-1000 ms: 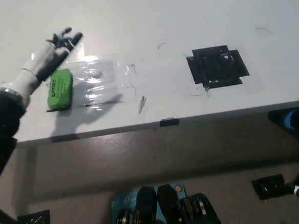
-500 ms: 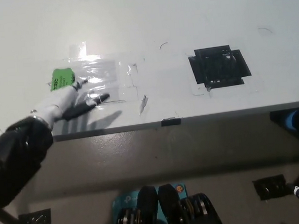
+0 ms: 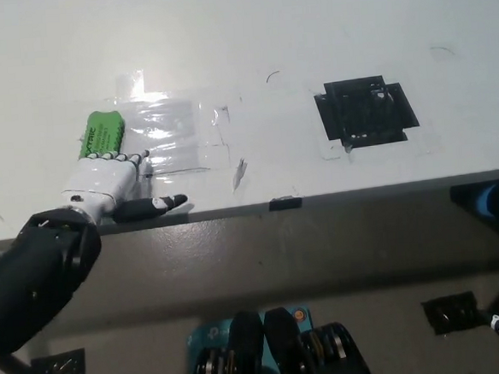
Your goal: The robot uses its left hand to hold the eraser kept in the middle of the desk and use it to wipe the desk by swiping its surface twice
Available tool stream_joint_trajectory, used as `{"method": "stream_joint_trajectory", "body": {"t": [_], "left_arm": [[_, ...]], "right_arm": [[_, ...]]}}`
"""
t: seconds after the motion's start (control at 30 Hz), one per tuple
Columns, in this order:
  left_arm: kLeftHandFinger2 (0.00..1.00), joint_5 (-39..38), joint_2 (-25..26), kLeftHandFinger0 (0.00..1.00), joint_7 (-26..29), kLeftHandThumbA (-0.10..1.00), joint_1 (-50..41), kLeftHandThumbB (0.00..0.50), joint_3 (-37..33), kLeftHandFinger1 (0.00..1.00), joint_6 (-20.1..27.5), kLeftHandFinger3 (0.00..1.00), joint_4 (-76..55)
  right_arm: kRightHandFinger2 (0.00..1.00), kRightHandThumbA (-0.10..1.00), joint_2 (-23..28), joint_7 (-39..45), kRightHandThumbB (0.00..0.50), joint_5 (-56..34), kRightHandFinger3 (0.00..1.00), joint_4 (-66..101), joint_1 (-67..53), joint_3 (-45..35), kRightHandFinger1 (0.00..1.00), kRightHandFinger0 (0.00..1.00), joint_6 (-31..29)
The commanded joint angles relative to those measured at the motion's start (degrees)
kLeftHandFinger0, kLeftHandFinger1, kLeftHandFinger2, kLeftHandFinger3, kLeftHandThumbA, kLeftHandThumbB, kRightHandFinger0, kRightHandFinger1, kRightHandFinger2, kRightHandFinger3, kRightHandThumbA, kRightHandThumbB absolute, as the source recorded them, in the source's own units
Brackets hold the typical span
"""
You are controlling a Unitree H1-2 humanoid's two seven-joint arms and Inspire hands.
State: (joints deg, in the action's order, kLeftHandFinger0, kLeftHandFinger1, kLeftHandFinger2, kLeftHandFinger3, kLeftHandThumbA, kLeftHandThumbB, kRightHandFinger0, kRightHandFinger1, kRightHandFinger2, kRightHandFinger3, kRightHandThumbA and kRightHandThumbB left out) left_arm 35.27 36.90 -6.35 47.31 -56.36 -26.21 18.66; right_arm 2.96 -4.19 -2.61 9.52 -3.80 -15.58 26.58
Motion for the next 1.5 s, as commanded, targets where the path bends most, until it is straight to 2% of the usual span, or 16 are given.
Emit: {"method": "stream_joint_trajectory", "body": {"t": [0.0,0.13,0.2,0.3,0.47,0.6,0.83,0.9,1.07,1.13,1.2,1.23,1.33,1.4,1.43,1.47], "left_arm": [[1.00,27.49,9.72,1.00,-4.47,1.00,13.00,0.379,-3.40,1.00,0.67,1.00,-1.38],[1.00,28.18,9.15,1.00,-2.60,1.00,13.66,0.390,-2.28,1.00,2.59,1.00,-3.07],[1.00,28.10,8.61,1.00,-1.41,1.00,13.82,0.373,-1.63,1.00,3.18,1.00,-3.82],[1.00,27.64,8.38,1.00,1.73,1.00,13.61,0.362,0.50,1.00,5.33,1.00,-5.60],[1.00,26.66,7.48,1.00,7.60,1.00,14.05,0.379,4.13,1.00,9.59,1.00,-5.28],[1.00,27.04,6.53,1.00,7.27,1.00,13.81,0.381,6.76,1.00,11.67,1.00,-5.06],[1.00,30.74,5.23,1.00,5.82,1.00,9.99,0.376,10.60,1.00,13.04,1.00,-4.02],[1.00,30.71,5.13,1.00,2.89,1.00,8.79,0.365,11.58,1.00,12.74,1.00,-3.63],[1.00,24.40,3.85,1.00,2.44,1.00,4.37,0.347,17.23,1.00,13.93,1.00,0.90],[1.00,19.40,1.26,1.00,4.97,1.00,0.44,0.356,21.55,1.00,15.44,1.00,2.02],[1.00,18.74,-0.05,1.00,3.15,1.00,-0.91,0.383,23.34,1.00,15.88,1.00,1.89],[1.00,17.65,-1.90,1.00,0.80,1.00,-2.91,0.365,24.08,1.00,14.62,1.00,-0.04],[1.00,17.28,-3.86,1.00,0.37,1.00,-4.50,0.350,25.76,1.00,15.03,1.00,0.09],[1.00,16.22,-5.39,1.00,2.54,1.00,-5.10,0.390,26.70,1.00,16.92,1.00,2.42],[1.00,15.54,-6.27,1.00,2.47,1.00,-5.33,0.387,27.69,1.00,16.87,1.00,2.88],[1.00,13.86,-7.53,1.00,3.54,1.00,-5.64,0.338,29.07,1.00,17.80,1.00,4.22]], "right_arm": [[1.00,1.00,0.63,-0.85,0.000,1.67,1.00,3.73,-0.93,1.00,1.00,1.00,0.32],[1.00,1.00,1.10,-0.32,0.000,1.46,1.00,4.21,-1.56,1.07,1.00,1.00,0.28],[1.00,1.00,1.35,-0.26,0.000,1.32,1.00,4.36,-1.64,0.83,1.00,1.00,0.33],[1.00,1.00,1.61,-0.13,0.000,1.65,1.00,4.33,-1.80,1.13,1.00,1.00,0.12],[1.00,1.00,1.64,-0.41,0.000,1.88,1.00,4.27,-1.76,1.29,1.00,1.00,-0.03],[1.00,1.00,2.12,-0.73,0.017,2.53,1.00,4.10,-1.92,1.62,1.00,1.00,-0.25],[1.00,1.00,1.41,-1.15,0.000,2.23,1.00,4.14,-2.84,1.65,1.00,1.00,-0.49],[1.00,1.00,1.50,-1.05,0.000,2.26,1.00,4.44,-3.07,1.60,1.00,1.00,-0.16],[1.00,1.00,1.17,-1.33,0.000,1.71,1.00,4.31,-2.81,0.87,1.00,1.00,-0.31],[1.00,1.00,1.21,-1.51,0.000,2.09,1.00,4.10,-2.64,0.98,1.00,1.00,-0.14],[1.00,1.00,1.06,-1.48,0.000,2.04,1.00,4.28,-2.90,1.07,1.00,1.00,-0.26],[1.00,1.00,0.90,-1.70,0.012,2.09,1.00,4.49,-2.78,1.00,1.00,1.00,0.18],[1.00,1.00,0.78,-1.87,0.008,1.97,1.00,4.49,-2.54,1.00,1.00,1.00,0.34],[1.00,1.00,0.82,-1.77,0.003,1.63,1.00,4.63,-2.40,0.81,1.00,1.00,0.31],[1.00,1.00,1.16,-1.55,0.000,1.67,1.00,4.27,-2.01,0.99,1.00,1.00,-0.25],[1.00,1.00,1.20,-1.59,0.000,1.68,1.00,4.29,-1.86,1.00,1.00,1.00,-0.18]]}}
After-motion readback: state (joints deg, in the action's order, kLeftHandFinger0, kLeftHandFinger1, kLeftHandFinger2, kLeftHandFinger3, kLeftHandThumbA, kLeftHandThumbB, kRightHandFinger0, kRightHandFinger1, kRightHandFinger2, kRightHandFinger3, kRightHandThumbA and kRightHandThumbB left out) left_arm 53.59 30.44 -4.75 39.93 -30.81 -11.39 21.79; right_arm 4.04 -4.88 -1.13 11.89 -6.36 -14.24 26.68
